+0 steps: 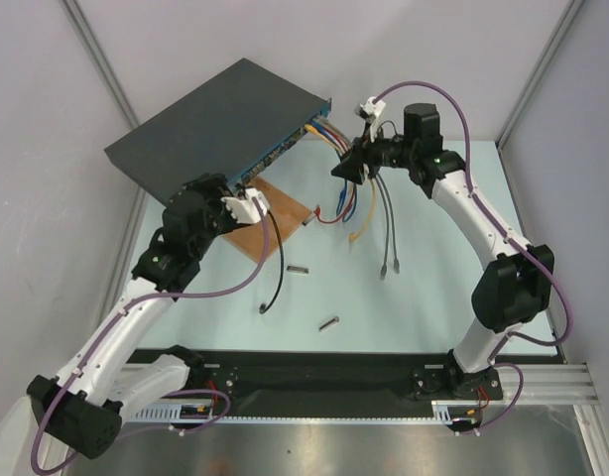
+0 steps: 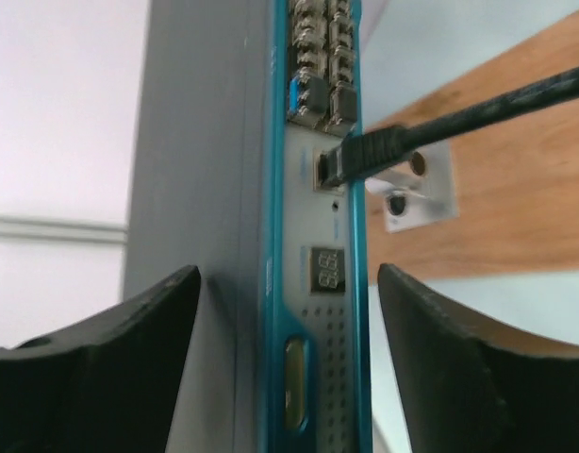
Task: Insert the plug into the switch port
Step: Adjust the switch port at the center of the board, then pick up the plug from the center of the board.
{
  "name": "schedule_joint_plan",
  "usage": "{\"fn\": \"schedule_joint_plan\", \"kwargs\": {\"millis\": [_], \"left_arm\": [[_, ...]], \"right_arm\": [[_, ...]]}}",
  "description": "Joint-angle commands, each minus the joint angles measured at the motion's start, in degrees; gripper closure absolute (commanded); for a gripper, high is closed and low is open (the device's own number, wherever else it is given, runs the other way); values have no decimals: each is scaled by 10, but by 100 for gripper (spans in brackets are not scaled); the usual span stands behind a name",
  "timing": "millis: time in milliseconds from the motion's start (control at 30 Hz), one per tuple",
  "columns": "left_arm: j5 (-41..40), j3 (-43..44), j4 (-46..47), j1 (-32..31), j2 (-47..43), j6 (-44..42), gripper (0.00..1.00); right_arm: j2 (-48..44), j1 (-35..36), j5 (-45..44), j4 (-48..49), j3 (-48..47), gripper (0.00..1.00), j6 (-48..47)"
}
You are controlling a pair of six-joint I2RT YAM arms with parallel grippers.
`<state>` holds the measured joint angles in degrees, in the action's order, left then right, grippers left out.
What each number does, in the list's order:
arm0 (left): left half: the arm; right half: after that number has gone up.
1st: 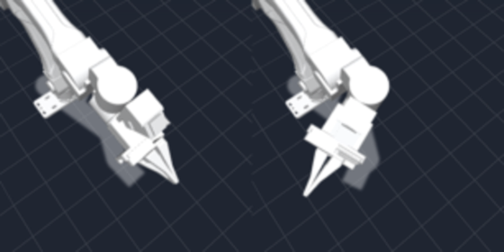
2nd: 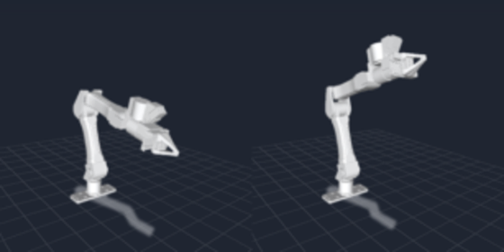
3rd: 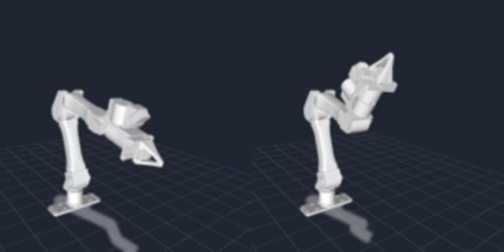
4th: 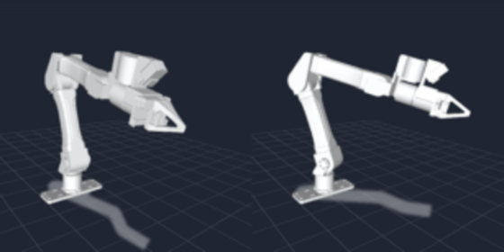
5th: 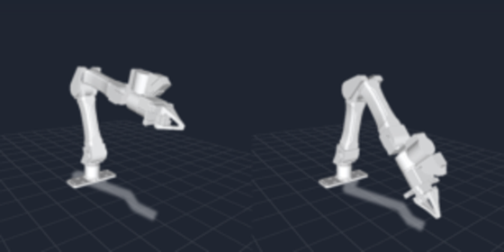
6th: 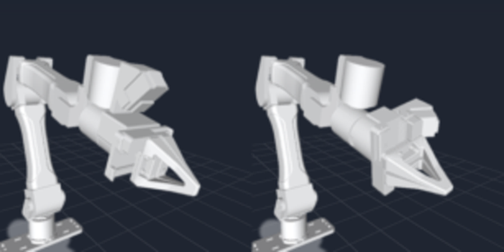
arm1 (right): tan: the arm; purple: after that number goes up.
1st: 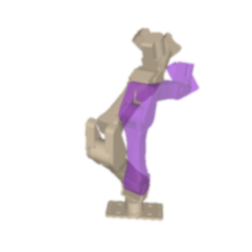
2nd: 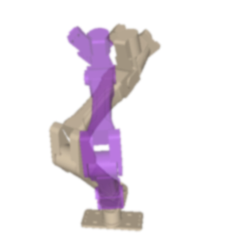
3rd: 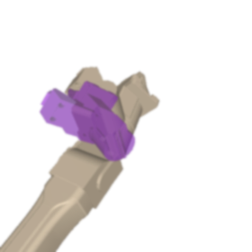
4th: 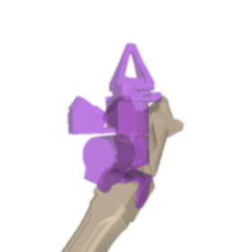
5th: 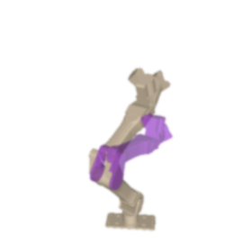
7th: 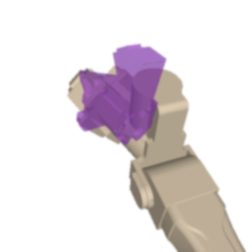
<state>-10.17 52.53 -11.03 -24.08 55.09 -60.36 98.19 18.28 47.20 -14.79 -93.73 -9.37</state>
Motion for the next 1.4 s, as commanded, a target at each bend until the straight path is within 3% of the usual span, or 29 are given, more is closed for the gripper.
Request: {"fn": "schedule_joint_plan", "kwargs": {"millis": [0,133,200,233,400,667,900,1167,1367], "left_arm": [[-2,56,-119,40,-20,115,17],[101,93,-155,40,-52,198,12],[142,105,-147,40,-73,241,12],[160,107,-139,40,-77,256,11],[166,157,-120,40,-65,335,11],[191,199,-110,41,-36,418,11],[167,211,-109,40,-19,416,11],[149,216,-110,40,-7,401,10],[148,214,-102,41,-2,394,10]], "right_arm": [[-41,27,16,-63,19,45,-77],[-37,67,-12,-108,29,59,-128],[-31,83,-46,-97,44,61,-130],[-21,99,-63,-90,50,67,-126],[24,117,-163,9,80,79,-58],[178,126,-271,165,53,79,32],[270,131,-333,230,29,80,13],[325,132,-346,207,-15,80,-11],[351,128,-384,107,-59,76,-16]]}}
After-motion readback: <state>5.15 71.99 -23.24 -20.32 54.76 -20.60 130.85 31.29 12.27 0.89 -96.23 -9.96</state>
